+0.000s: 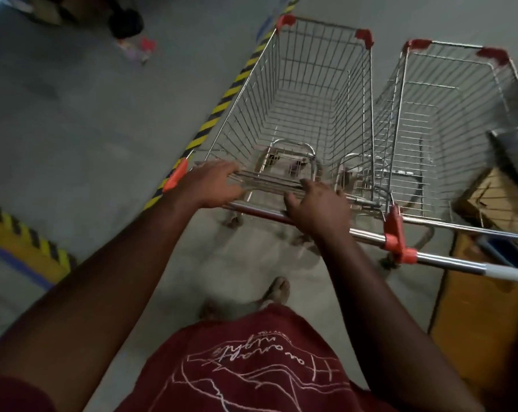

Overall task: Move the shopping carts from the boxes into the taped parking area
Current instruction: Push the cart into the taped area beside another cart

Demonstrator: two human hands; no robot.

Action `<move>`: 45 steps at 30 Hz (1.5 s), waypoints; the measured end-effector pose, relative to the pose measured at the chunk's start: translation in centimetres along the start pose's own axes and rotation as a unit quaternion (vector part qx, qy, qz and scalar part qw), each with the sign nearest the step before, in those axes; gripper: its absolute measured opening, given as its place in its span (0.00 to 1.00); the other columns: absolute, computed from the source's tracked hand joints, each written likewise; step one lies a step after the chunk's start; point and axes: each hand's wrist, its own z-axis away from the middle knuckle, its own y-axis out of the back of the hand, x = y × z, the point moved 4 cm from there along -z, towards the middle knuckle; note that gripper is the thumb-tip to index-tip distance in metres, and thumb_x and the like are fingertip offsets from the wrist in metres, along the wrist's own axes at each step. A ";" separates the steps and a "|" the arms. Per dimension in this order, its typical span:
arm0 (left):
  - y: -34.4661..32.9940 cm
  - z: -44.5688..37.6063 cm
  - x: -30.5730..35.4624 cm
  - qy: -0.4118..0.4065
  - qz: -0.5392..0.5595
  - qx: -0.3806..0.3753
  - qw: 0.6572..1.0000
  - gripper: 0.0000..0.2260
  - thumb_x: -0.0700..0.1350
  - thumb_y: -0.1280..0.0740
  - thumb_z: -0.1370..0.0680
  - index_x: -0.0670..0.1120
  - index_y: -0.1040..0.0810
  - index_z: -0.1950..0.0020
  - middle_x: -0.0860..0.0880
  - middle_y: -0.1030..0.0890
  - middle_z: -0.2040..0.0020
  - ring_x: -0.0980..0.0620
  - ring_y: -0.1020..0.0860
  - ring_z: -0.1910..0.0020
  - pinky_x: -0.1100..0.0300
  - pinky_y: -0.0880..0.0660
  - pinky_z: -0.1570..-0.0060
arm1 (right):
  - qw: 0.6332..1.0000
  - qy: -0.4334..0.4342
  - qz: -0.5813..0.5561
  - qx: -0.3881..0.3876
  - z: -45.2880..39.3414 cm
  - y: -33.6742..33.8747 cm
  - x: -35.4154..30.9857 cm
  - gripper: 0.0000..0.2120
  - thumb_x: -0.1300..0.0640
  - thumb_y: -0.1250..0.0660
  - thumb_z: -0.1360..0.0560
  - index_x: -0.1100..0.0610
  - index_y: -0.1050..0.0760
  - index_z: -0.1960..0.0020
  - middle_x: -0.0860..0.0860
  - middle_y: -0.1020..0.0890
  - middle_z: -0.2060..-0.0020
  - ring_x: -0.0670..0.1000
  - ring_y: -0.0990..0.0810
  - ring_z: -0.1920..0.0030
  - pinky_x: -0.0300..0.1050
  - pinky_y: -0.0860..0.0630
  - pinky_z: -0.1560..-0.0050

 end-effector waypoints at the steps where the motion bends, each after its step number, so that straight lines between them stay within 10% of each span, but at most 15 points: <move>1: -0.2 0.6 0.0 0.001 0.002 0.004 1.000 0.29 0.58 0.38 0.27 0.51 0.27 0.26 0.47 0.28 0.24 0.45 0.31 0.26 0.50 0.37 0.28 | 1.000 0.011 0.004 -0.002 0.4 0.0 -0.1 0.30 0.37 0.43 0.21 0.54 0.27 0.26 0.56 0.20 0.31 0.57 0.24 0.29 0.60 0.36 0.23; 28: -19.5 35.9 -2.6 0.236 0.093 0.147 0.956 0.27 0.62 0.39 0.22 0.51 0.25 0.27 0.48 0.24 0.28 0.45 0.27 0.29 0.48 0.32 0.30 | 0.944 0.279 0.141 -0.103 25.5 -7.1 -3.9 0.28 0.33 0.45 0.18 0.50 0.25 0.28 0.56 0.19 0.33 0.60 0.23 0.32 0.55 0.30 0.31; 45: -32.3 55.9 7.0 0.475 0.202 0.219 0.828 0.22 0.55 0.37 0.18 0.55 0.29 0.23 0.53 0.28 0.23 0.50 0.30 0.26 0.55 0.41 0.33 | 0.815 0.530 0.173 -0.158 40.6 -12.8 -1.8 0.30 0.34 0.48 0.19 0.54 0.21 0.34 0.55 0.16 0.40 0.60 0.19 0.38 0.58 0.27 0.34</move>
